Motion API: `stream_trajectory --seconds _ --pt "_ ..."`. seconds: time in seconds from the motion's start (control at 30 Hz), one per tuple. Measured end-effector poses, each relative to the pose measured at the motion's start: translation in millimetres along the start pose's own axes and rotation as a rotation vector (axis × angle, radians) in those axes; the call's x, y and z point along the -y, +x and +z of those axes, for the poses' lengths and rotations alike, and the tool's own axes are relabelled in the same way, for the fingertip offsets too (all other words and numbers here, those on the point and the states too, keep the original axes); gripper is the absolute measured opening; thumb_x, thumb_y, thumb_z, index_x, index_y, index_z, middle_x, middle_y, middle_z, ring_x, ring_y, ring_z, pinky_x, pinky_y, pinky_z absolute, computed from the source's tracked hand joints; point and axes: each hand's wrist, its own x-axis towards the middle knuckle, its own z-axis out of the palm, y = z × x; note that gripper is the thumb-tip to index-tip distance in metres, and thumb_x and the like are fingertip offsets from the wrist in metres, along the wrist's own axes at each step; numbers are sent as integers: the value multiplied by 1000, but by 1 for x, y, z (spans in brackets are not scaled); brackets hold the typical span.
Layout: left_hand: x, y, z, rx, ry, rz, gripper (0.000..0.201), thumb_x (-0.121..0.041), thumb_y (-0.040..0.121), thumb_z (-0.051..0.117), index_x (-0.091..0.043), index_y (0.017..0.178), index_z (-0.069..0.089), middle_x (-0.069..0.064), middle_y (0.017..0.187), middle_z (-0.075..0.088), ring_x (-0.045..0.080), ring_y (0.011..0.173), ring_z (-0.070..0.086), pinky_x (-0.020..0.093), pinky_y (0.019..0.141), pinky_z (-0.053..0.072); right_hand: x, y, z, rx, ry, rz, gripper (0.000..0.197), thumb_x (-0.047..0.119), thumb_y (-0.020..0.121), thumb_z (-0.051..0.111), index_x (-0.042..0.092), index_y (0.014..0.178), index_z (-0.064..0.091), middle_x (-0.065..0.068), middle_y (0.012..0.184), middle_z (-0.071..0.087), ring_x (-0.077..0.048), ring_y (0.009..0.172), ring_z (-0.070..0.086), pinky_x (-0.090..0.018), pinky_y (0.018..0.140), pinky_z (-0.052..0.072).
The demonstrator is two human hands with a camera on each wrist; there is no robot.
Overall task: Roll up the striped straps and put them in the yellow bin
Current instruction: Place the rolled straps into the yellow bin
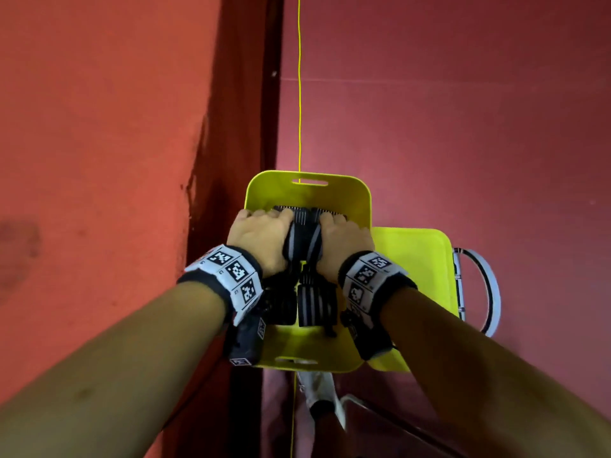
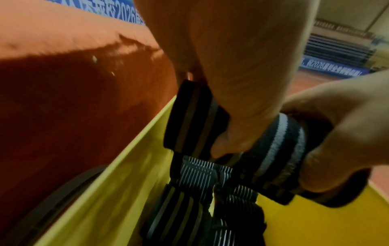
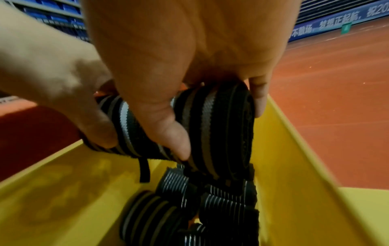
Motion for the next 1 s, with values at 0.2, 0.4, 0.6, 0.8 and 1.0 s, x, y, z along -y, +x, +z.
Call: stream_trajectory --seconds 0.2,0.4,0.6,0.8,1.0 --pt "2 60 36 78 112 4 65 -41 75 67 -20 129 38 3 126 59 26 120 55 42 104 31 -6 56 35 90 -20 80 58 26 86 63 14 133 32 -11 136 44 -33 126 43 -44 99 38" --pt "9 103 64 72 136 -55 60 -38 78 66 -21 128 37 4 131 55 28 123 50 44 102 32 -10 102 53 70 8 115 57 28 84 63 15 131 33 -12 135 43 -35 126 38 -48 102 35" --pt "14 122 86 46 103 -69 62 -35 82 65 -19 133 35 5 136 48 30 128 43 44 104 31 -13 124 67 100 64 156 61 28 81 64 18 132 33 -11 134 41 -36 126 35 -54 107 29" --pt "12 118 82 15 137 -79 61 -33 78 67 -17 129 39 9 132 49 31 125 44 43 106 31 -11 116 65 93 46 148 72 30 79 65 14 138 27 -16 137 35 -40 131 28 -58 113 16" --pt "-10 83 58 -115 39 -115 69 -50 71 69 -20 130 46 8 127 52 30 122 45 44 109 27 -14 64 45 -174 182 71 75 30 73 71 12 137 35 -16 134 38 -38 123 36 -48 102 35"
